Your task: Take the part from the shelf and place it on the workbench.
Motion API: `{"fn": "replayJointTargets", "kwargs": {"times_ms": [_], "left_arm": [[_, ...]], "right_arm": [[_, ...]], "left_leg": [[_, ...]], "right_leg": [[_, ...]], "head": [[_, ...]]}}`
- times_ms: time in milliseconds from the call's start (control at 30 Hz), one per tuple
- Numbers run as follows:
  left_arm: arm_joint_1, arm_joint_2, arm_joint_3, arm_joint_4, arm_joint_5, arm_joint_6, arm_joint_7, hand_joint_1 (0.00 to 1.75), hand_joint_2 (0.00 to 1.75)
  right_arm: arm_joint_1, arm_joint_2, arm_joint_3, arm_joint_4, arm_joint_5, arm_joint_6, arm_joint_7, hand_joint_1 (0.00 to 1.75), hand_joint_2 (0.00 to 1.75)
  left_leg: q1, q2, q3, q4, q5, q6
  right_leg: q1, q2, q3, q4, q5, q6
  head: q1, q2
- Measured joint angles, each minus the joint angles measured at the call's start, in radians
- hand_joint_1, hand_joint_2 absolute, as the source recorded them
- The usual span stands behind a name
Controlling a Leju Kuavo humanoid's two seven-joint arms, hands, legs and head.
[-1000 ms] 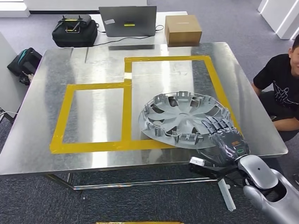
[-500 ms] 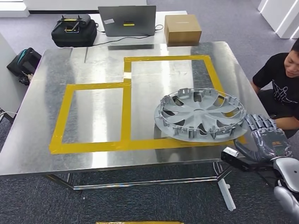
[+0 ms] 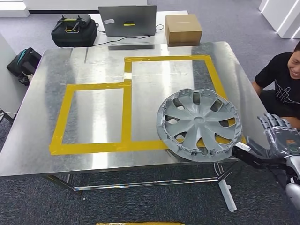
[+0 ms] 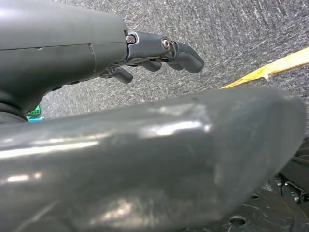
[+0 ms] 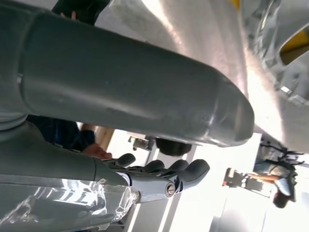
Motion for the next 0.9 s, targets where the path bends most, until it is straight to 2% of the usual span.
{"fn": "replayJointTargets", "kwargs": {"times_ms": [133, 300, 533, 700, 767, 833, 900], "left_arm": [[0.0, 0.0, 0.001, 0.0, 0.001, 0.0, 0.0, 0.0, 0.0], [0.0, -0.003, 0.001, 0.0, -0.005, 0.0, 0.003, 0.0, 0.0], [0.0, -0.006, 0.002, 0.0, -0.013, 0.0, 0.003, 0.0, 0.0], [0.002, -0.005, 0.005, 0.0, -0.021, 0.0, 0.002, 0.0, 0.0], [0.003, -0.006, 0.009, 0.0, -0.028, 0.0, 0.001, 0.0, 0.0], [0.004, -0.007, 0.014, 0.0, -0.037, 0.0, 0.0, 0.0, 0.0], [0.005, -0.009, 0.02, 0.0, -0.048, 0.0, 0.003, 0.0, 0.0]], "right_arm": [[0.0, 0.004, -0.024, 0.003, -0.007, -0.046, -0.002, 0.0, 0.0], [0.015, 0.037, -0.028, -0.015, -0.047, -0.126, -0.09, 0.0, 0.0], [0.017, 0.076, 0.005, -0.054, -0.067, -0.139, -0.129, 0.0, 0.0], [0.016, 0.087, 0.019, -0.064, -0.083, -0.14, -0.152, 0.0, 0.0], [0.016, 0.09, 0.027, -0.073, -0.099, -0.142, -0.159, 0.0, 0.0], [0.016, 0.092, 0.032, -0.081, -0.124, -0.145, -0.16, 0.0, 0.0], [0.02, 0.092, 0.036, -0.086, -0.152, -0.146, -0.159, 0.0, 0.0]], "left_leg": [[0.0, 0.0, 0.0, 0.0, 0.0, 0.0], [0.001, 0.0, 0.0, 0.0, 0.0, 0.0], [0.001, 0.0, 0.0, 0.0, 0.0, 0.0], [-0.007, 0.0, -0.001, 0.005, -0.006, 0.01], [-0.007, 0.0, 0.001, -0.001, -0.002, 0.017], [-0.003, 0.001, 0.005, -0.011, 0.006, 0.026], [-0.002, 0.001, 0.006, -0.015, 0.008, 0.03]], "right_leg": [[0.0, 0.0, 0.0, 0.0, 0.0, 0.0], [0.001, 0.0, 0.0, 0.0, 0.0, 0.0], [0.001, 0.0, 0.0, 0.0, 0.0, 0.0], [-0.005, 0.0, 0.003, -0.007, 0.002, 0.009], [-0.008, 0.0, 0.003, -0.01, 0.003, 0.016], [-0.007, 0.001, -0.015, 0.025, -0.024, 0.018], [-0.002, 0.003, -0.072, 0.147, -0.089, 0.013]], "head": [[0.0, 0.0], [0.0, 0.0], [0.0, 0.0], [0.0, 0.0], [0.0, 0.0], [0.001, 0.0], [0.003, 0.0]]}}
